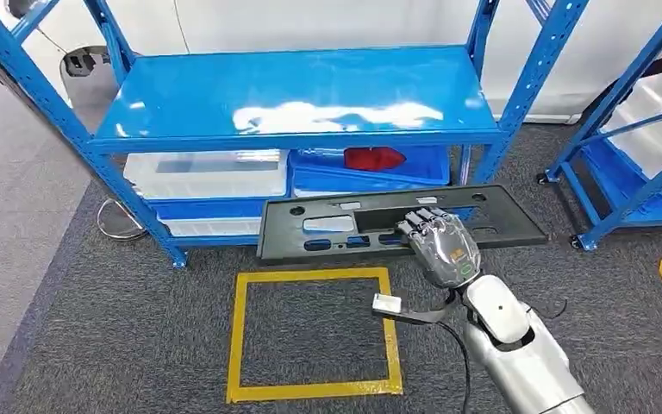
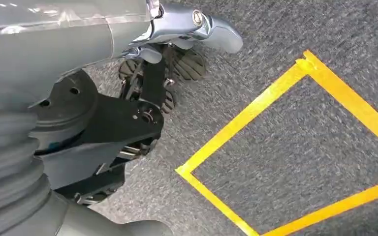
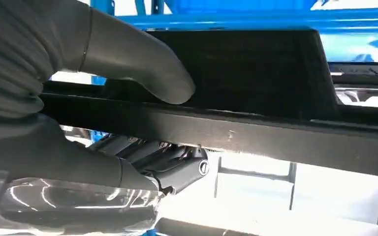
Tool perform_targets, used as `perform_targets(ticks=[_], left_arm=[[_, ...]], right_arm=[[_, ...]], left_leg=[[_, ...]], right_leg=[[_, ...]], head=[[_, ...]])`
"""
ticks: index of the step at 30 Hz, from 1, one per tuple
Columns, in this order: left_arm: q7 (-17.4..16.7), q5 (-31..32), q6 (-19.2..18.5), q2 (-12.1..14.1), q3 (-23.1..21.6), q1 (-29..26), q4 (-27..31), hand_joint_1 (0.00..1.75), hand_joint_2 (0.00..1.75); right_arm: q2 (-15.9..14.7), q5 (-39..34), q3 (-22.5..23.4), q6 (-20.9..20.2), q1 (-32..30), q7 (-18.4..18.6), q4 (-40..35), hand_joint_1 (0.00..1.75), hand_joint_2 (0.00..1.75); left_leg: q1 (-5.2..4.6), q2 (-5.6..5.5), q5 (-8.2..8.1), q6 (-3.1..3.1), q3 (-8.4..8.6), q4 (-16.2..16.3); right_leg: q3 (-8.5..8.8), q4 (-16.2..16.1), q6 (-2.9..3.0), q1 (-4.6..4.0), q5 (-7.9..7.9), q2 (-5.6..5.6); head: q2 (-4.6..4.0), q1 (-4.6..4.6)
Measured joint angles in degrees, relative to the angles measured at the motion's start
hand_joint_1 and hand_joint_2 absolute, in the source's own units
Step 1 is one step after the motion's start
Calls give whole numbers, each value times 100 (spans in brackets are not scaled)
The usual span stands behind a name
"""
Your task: Take the parts from the cabinet and place them on the table.
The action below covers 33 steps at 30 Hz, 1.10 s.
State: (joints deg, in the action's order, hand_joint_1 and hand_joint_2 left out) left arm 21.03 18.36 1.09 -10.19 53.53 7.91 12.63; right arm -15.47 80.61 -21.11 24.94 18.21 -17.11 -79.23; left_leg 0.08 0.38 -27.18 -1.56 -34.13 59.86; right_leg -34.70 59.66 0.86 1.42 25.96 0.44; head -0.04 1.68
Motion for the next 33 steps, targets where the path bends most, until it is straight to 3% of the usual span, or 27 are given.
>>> perform_targets(ticks=[3,4,5,6,7,8,9,10,12,13,14,15,16,18,19,20,21,22,23,24,25,26,28,29,30,31,33], left_arm=[[-2,4,0,0,0,0,0,0,175],[-4,4,0,0,0,-7,0,0,175],[-6,4,0,0,0,-15,0,0,175],[-11,4,0,0,0,-19,0,0,175],[-19,4,0,0,0,-19,0,0,175],[-22,2,0,0,0,-18,0,0,175],[-26,-4,7,22,0,-18,2,0,175],[-37,-17,15,37,0,-39,0,0,175],[-41,-35,11,28,0,-56,0,0,175],[-39,-39,15,28,0,-54,0,0,175],[-39,-44,15,17,2,-55,0,0,175],[-37,-44,13,13,2,-49,0,0,175],[-37,-42,13,11,2,-52,0,0,175],[-37,-33,13,9,2,-64,0,0,175],[-39,-28,15,9,2,-68,0,0,175],[-39,-26,15,9,2,-67,0,0,175],[-39,-20,15,7,2,-64,0,0,175],[-44,-17,15,0,2,-64,0,0,175],[-50,-11,15,-6,2,-61,0,0,175],[-52,-6,15,-11,2,-57,0,0,175],[-50,-4,15,-9,2,-51,0,0,175],[-50,-4,15,-9,2,-56,0,0,175],[-41,-4,22,-9,2,-53,0,0,175],[-37,-4,31,-9,2,-51,0,0,175],[-35,-4,39,-7,2,-49,0,0,175],[-31,-4,44,-7,2,-52,0,0,175],[-31,-4,70,-7,2,-82,0,0,175]], right_arm=[[0,-88,-18,-37,-1,-40,-20,175,175],[0,-103,-24,-46,-8,-46,-20,175,175],[0,-112,-28,-59,-16,-55,-20,175,175],[0,-127,-39,-66,-24,-57,-20,175,175],[0,-147,-50,-66,-28,-55,-20,175,175],[0,-164,-55,-66,-32,-53,-29,175,175],[0,-182,-55,-63,-51,-48,-46,175,175],[-5,-188,-55,-63,-51,-44,-53,175,175],[0,-199,-59,-63,-110,-35,-53,175,175],[0,-204,-59,-63,-143,-35,-53,175,175],[-5,-204,-55,-63,-151,-35,-53,175,175],[-4,-204,-55,-66,-160,-37,-51,175,175],[-2,-206,-55,-70,-134,-37,-51,175,175],[0,-208,-55,-72,-120,-35,-48,175,175],[0,-208,-52,-74,-133,-35,-42,175,175],[0,-208,-50,-74,-149,-35,-35,175,175],[0,-208,-50,-76,-159,-39,-33,175,175],[0,-208,-50,-81,-159,-44,-33,175,175],[2,-208,-44,-83,-152,-46,-33,175,175],[2,-208,-35,-90,-135,-48,-33,175,175],[4,-210,-22,-109,-120,-55,-33,175,175],[4,-223,-7,-131,-105,-61,-33,175,175],[2,-254,20,-146,-98,-72,-22,175,175],[2,-271,37,-155,-88,-81,-13,175,175],[4,-284,44,-162,-82,-81,-11,175,175],[4,-289,42,-166,-57,-88,-7,175,175],[4,-295,44,-168,-33,-88,15,175,175]], left_leg=[[26,1,-662,-61,-513,1225],[26,1,-740,-62,-643,1534],[26,-1,-689,-51,-653,1586],[25,-9,-520,-23,-532,1364],[20,-46,-260,24,-285,891],[8,-164,-21,88,-24,381],[10,-479,26,180,154,-27],[19,-585,15,211,195,-101],[-42,-480,9,220,200,-153],[-49,-427,24,230,211,-186],[6,-331,101,237,276,-335],[21,-245,157,226,323,-430],[20,-185,180,266,325,-461],[-3,-35,177,270,300,-448],[-10,37,172,276,289,-438],[-11,98,170,274,280,-426],[-10,168,158,269,276,-412],[-9,228,143,258,273,-388],[-8,284,113,243,272,-349],[-17,336,76,211,271,-295],[-69,364,45,169,258,-268],[-62,412,39,140,262,-253],[-61,499,37,111,278,-260],[-55,535,18,67,280,-249],[-23,335,-62,17,256,-186],[-9,143,-264,-2,157,57],[17,26,-737,-42,-232,969]], right_leg=[[-45,1,44,-18,-29,64],[-56,3,53,-28,-37,93],[-60,3,49,-33,-44,138],[-59,3,47,-43,-49,187],[-54,2,38,-57,-56,246],[-50,1,29,-65,-63,298],[-54,-5,19,-28,-74,328],[-80,-7,-25,-39,-98,373],[-133,-33,-111,48,-150,498],[-131,-78,-158,52,-183,559],[-119,-117,-209,0,-211,606],[-164,-37,-195,-13,-146,329],[-279,199,-201,-22,50,134],[-680,1083,-243,-6,497,18],[-852,1465,-264,-3,625,10],[-895,1578,-282,-3,608,3],[-786,1399,-292,-3,466,-17],[-559,1006,-293,-3,255,-55],[-234,439,-284,-6,17,-144],[41,-72,-254,-21,-70,-356],[52,-82,-156,-76,-20,-482],[31,-92,-114,-78,-39,-365],[9,-92,-75,-79,-52,-283],[7,-128,-27,-56,-82,-218],[11,-147,10,-33,-106,-183],[0,-149,29,-21,-119,-133],[-27,-147,54,-19,-136,-23]], head=[[0,11],[2,11],[0,11],[0,11],[2,12],[0,14],[0,5],[0,-41],[2,-4],[2,-2],[2,-6],[0,-14],[0,-52],[0,-52],[2,-50],[2,-52],[0,-54],[2,-52],[2,-54],[0,-54],[0,-48],[0,-42],[0,-48],[0,-48],[2,-43],[0,-39],[0,-43]])
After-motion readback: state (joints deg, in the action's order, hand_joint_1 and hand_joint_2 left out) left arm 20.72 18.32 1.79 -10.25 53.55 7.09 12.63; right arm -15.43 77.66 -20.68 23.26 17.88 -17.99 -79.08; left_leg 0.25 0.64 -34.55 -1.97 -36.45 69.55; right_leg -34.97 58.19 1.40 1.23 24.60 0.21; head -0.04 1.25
